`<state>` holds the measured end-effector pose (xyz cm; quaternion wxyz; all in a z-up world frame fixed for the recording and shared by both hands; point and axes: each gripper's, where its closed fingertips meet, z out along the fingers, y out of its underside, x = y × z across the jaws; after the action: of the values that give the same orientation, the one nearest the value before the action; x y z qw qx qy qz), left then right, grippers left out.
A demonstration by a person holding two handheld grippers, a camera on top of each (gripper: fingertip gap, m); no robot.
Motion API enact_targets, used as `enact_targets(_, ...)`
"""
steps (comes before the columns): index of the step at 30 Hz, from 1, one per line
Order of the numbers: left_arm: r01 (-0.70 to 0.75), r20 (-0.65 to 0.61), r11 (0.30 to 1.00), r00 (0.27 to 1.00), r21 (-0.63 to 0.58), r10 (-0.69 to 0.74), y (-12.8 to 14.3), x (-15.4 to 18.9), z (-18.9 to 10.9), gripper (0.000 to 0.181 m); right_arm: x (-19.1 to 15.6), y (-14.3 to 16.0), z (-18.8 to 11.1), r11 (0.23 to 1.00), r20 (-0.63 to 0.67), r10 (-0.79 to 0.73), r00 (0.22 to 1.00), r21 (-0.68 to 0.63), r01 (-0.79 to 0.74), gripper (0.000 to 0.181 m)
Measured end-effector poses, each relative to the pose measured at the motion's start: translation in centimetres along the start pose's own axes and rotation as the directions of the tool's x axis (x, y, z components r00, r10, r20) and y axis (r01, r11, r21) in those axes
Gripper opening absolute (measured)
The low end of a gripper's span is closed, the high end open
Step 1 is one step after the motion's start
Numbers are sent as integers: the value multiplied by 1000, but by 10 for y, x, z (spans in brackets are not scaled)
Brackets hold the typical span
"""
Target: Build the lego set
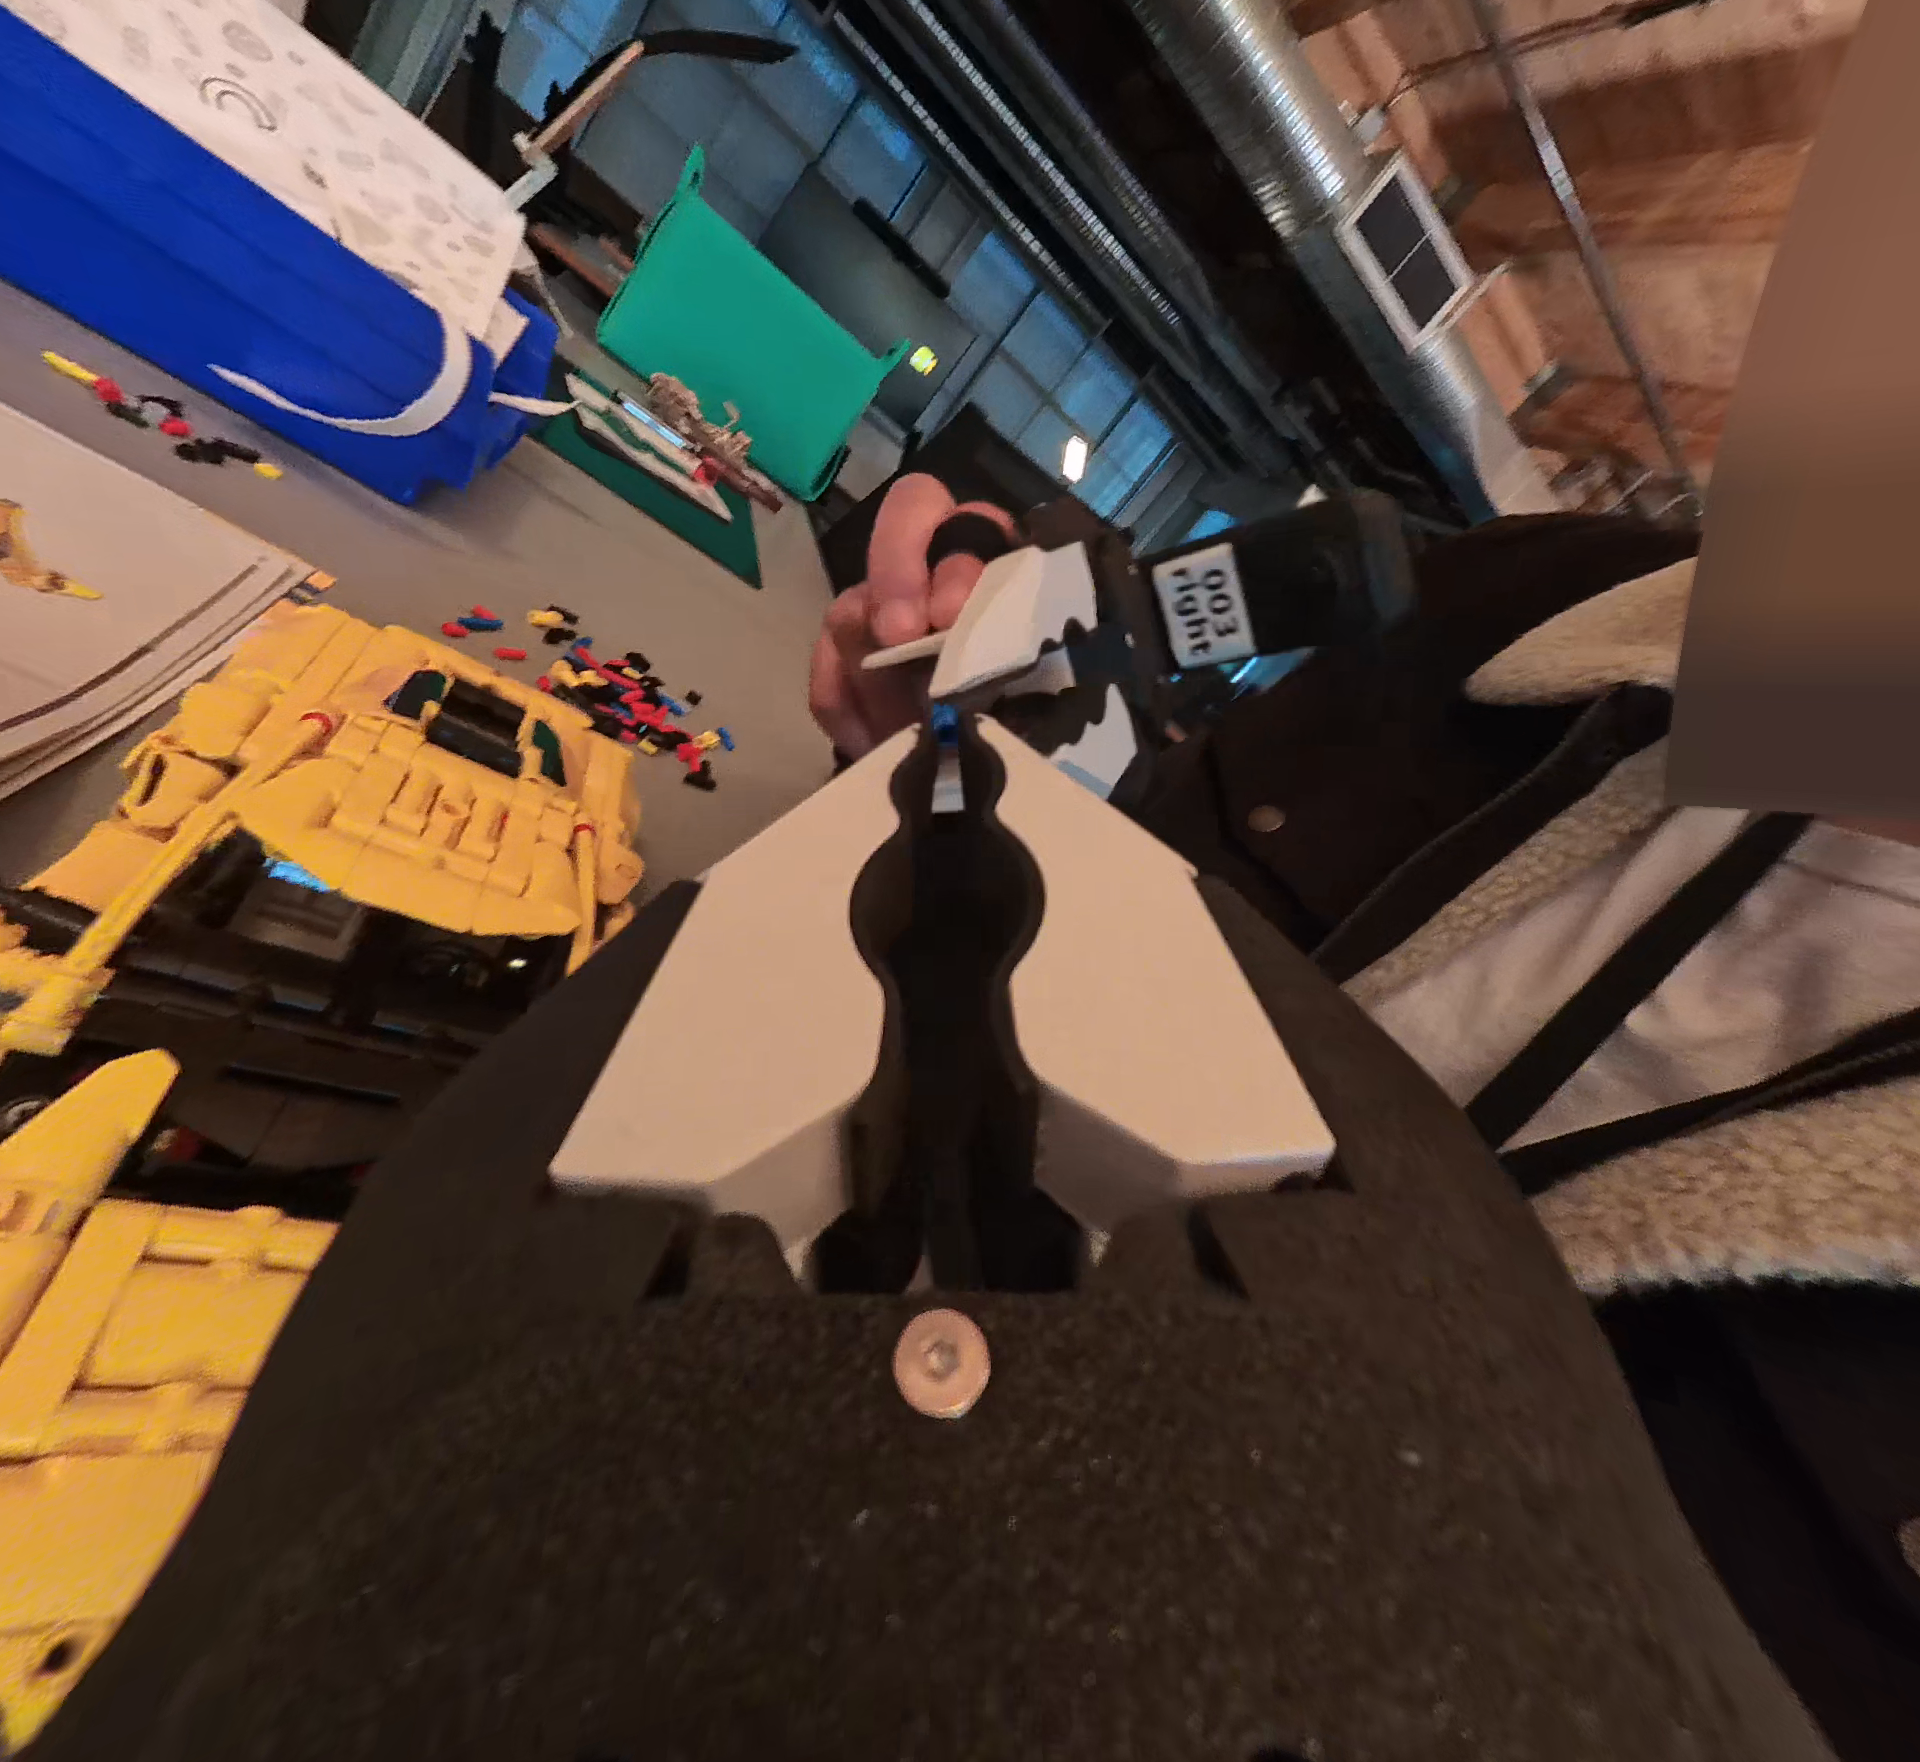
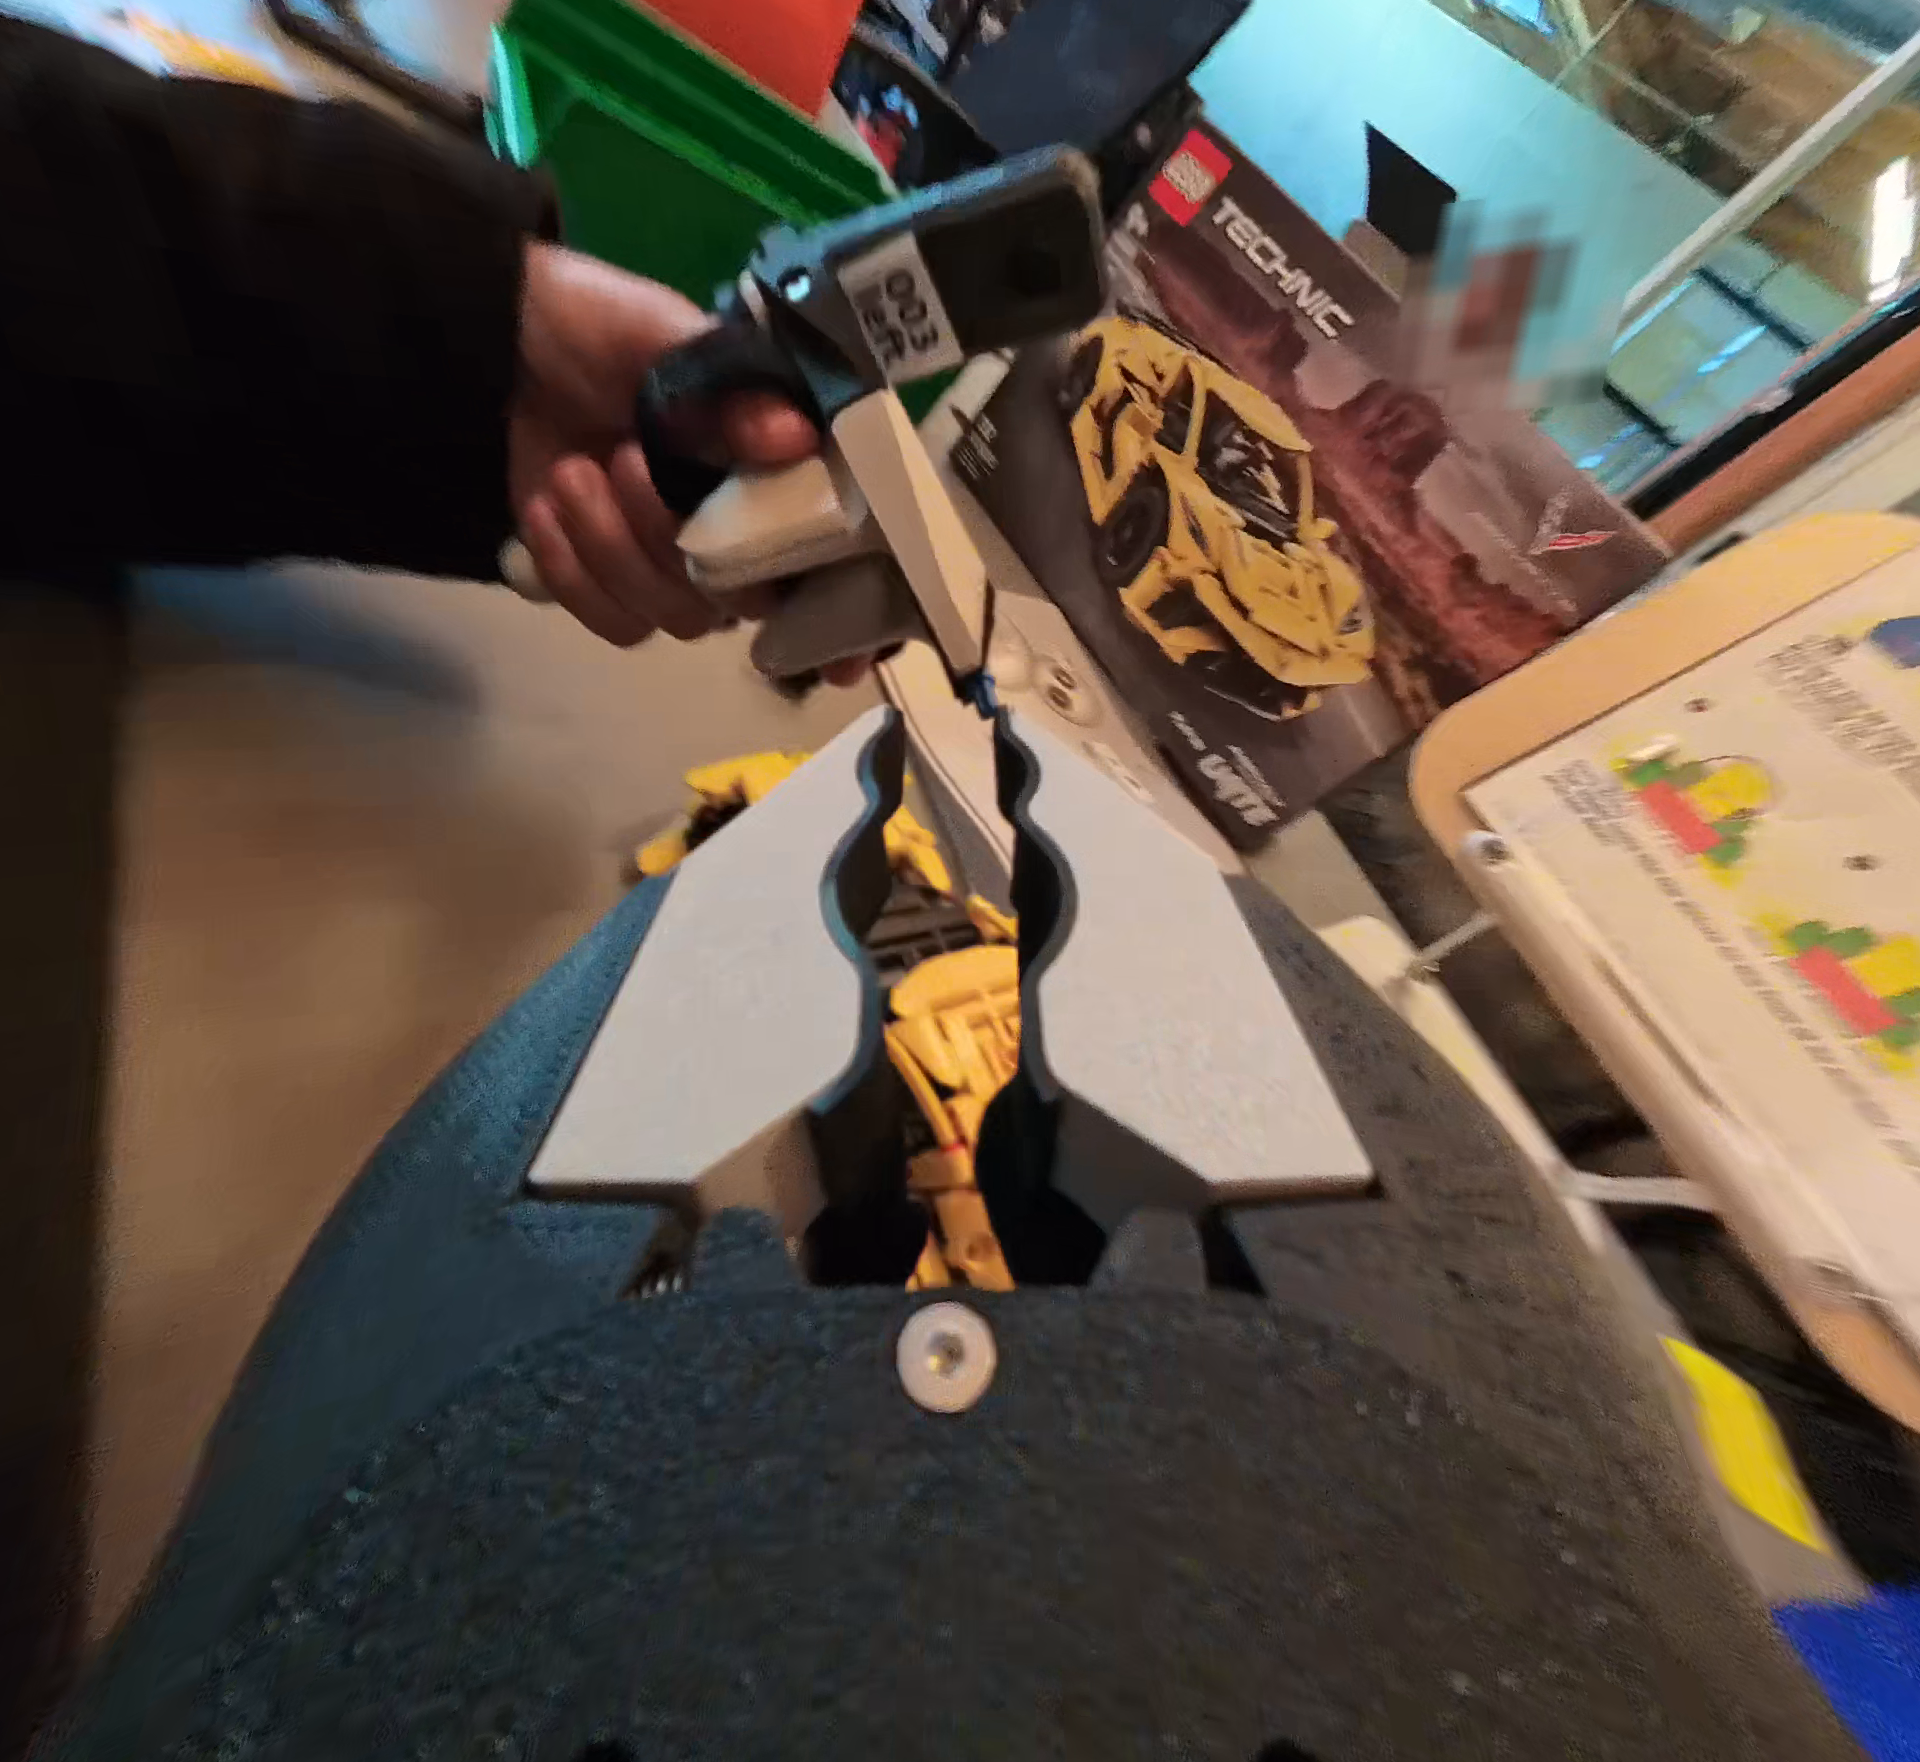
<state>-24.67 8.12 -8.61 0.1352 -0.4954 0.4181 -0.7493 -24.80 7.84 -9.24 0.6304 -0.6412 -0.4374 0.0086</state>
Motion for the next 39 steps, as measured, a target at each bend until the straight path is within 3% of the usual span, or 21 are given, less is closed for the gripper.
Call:
enact_targets(3, 41, -80, 999, 996, 27, -39, -4, 10, -3, 4, 2, -5, -3, 997, 49, 63, 997, 46, -65, 14)
enact_targets(7, 72, -143, 997, 987, -6, -72, 1, 18, 0, 4, -2, -13, -4, 993, 90, 8, 996, 117, -19, 10)
enact_targets(16, 61, -138, 997, 988, -46, -67, 9, 19, 4, 4, -6, -12, -5, 993, 81, -29, 996, 114, 20, 3)
enact_targets(39, -16, -65, 999, 998, -34, 14, 8, 13, 5, 9, -3, -10, -5, 987, 125, 139, 982, 62, -147, 2)
